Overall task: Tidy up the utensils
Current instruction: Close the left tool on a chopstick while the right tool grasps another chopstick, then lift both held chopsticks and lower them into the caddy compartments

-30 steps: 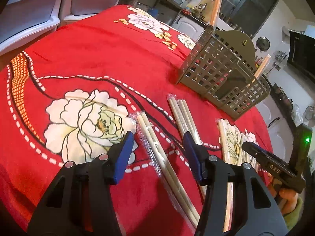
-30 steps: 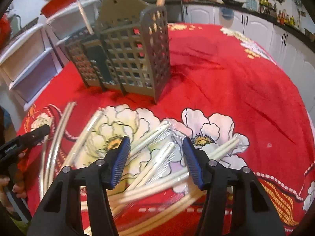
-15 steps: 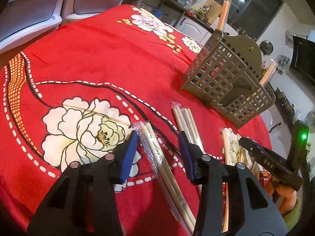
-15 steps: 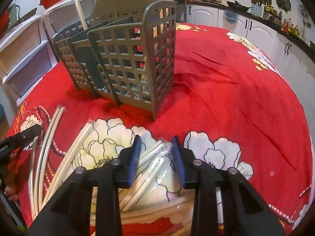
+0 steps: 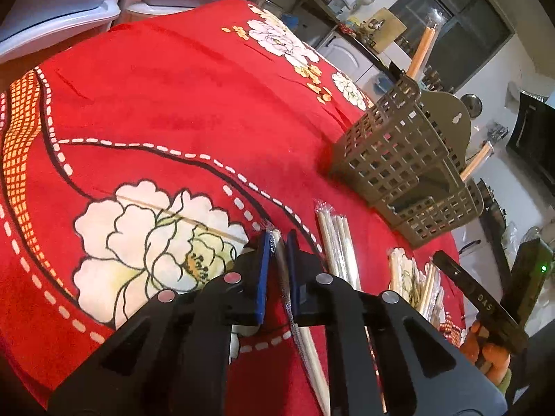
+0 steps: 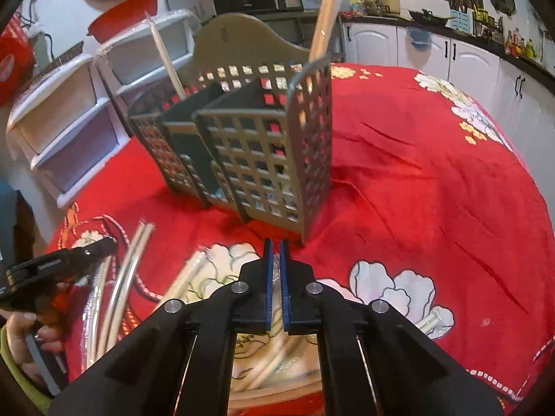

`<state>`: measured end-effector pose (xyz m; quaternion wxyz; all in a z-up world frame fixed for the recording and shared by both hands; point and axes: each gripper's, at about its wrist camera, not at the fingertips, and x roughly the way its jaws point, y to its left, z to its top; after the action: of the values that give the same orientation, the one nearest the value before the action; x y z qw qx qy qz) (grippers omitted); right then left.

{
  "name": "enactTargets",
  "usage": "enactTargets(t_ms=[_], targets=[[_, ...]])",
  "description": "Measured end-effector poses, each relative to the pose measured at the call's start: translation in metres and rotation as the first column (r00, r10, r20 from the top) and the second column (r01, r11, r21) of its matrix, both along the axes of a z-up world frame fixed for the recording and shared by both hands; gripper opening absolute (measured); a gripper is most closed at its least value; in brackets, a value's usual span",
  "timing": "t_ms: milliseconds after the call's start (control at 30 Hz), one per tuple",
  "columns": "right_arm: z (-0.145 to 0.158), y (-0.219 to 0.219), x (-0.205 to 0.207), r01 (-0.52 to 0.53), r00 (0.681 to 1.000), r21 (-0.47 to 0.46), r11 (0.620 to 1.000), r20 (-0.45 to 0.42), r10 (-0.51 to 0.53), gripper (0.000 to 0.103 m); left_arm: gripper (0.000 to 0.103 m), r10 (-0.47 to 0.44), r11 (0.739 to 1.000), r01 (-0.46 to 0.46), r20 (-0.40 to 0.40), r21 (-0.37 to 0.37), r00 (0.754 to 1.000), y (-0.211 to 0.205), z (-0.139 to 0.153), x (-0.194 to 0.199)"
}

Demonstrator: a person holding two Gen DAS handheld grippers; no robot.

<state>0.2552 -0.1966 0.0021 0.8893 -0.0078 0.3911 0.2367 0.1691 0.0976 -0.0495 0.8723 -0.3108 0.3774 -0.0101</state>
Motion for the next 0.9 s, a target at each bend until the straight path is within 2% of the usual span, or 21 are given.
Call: enactTargets(t_ms=[133, 333, 567, 900], targets=[[0.010, 0.002, -0.003, 0.000, 1.000, 0.013, 1.000, 0.023, 0.000, 0.004, 0.004, 0.004, 1.000, -0.004, 0.024, 0.004, 1.000, 0.000, 0.008, -0.001], [0.033, 0.006, -0.013, -0.007, 0.995, 0.014, 1.000, 0.102, 0.005, 0.003, 0.002, -0.007, 0.998, 0.000, 0.103, 0.060, 0.995, -0.006, 0.039, -0.007], [0.063, 0.011, -0.030, -0.045, 0.985, 0.056, 0.997, 0.168, 0.035, 0.001, 0.001, -0.036, 0.993, 0.013, 0.195, 0.118, 0.980, -0.013, 0.081, -0.011], [0.101, 0.023, -0.056, -0.110, 0.963, 0.082, 0.991, 0.257, 0.086, 0.001, 0.001, -0.068, 0.985, 0.022, 0.272, 0.169, 0.960, -0.025, 0.121, -0.020]])
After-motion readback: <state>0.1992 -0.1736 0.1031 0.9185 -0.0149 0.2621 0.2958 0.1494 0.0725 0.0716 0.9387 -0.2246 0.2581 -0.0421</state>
